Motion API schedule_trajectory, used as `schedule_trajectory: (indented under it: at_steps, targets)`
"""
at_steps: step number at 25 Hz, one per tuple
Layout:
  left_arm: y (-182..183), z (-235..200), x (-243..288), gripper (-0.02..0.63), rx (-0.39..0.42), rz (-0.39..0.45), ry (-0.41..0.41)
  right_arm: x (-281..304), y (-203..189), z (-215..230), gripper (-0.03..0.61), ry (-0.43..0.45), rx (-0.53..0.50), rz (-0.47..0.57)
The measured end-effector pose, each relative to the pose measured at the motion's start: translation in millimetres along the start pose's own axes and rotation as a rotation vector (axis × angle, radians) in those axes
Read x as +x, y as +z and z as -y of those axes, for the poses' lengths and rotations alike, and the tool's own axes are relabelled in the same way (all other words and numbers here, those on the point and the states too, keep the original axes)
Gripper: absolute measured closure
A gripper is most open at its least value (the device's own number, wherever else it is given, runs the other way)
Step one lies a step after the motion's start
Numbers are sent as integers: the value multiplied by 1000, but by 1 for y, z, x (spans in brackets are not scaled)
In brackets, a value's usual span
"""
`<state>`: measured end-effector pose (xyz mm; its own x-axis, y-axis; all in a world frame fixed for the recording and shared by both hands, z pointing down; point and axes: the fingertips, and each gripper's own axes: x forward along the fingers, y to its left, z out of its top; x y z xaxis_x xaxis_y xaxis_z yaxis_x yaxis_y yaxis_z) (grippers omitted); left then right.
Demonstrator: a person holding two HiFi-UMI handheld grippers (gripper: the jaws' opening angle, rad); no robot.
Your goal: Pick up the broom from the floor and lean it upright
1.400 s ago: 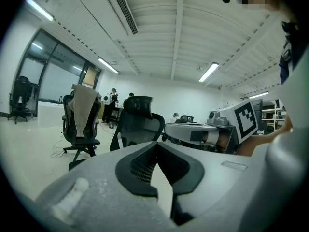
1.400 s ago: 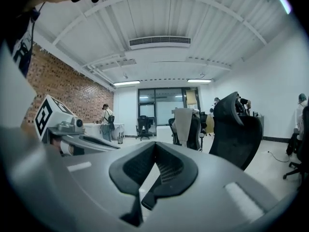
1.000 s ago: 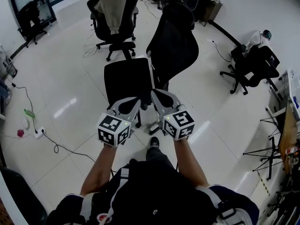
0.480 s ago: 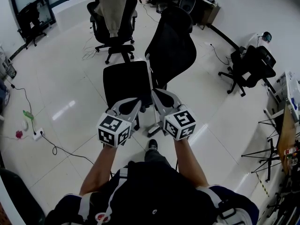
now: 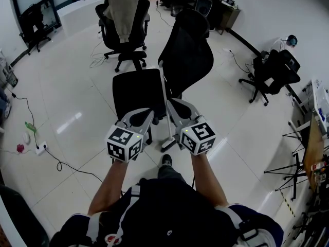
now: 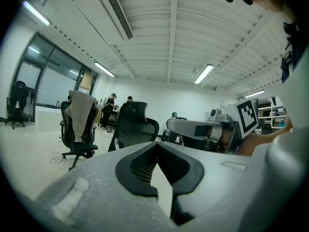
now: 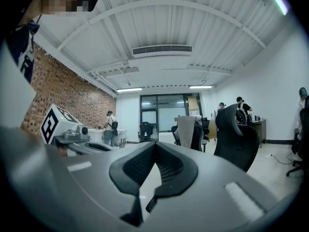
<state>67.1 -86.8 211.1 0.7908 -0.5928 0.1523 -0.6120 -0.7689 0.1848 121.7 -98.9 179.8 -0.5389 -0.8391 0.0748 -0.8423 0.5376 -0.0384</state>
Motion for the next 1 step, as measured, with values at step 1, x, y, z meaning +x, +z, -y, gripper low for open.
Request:
schedule_trajectory:
  at_steps: [1]
  targets:
    - [1, 0, 0, 614, 0, 1, 1, -1, 1, 0, 575, 0, 0, 2]
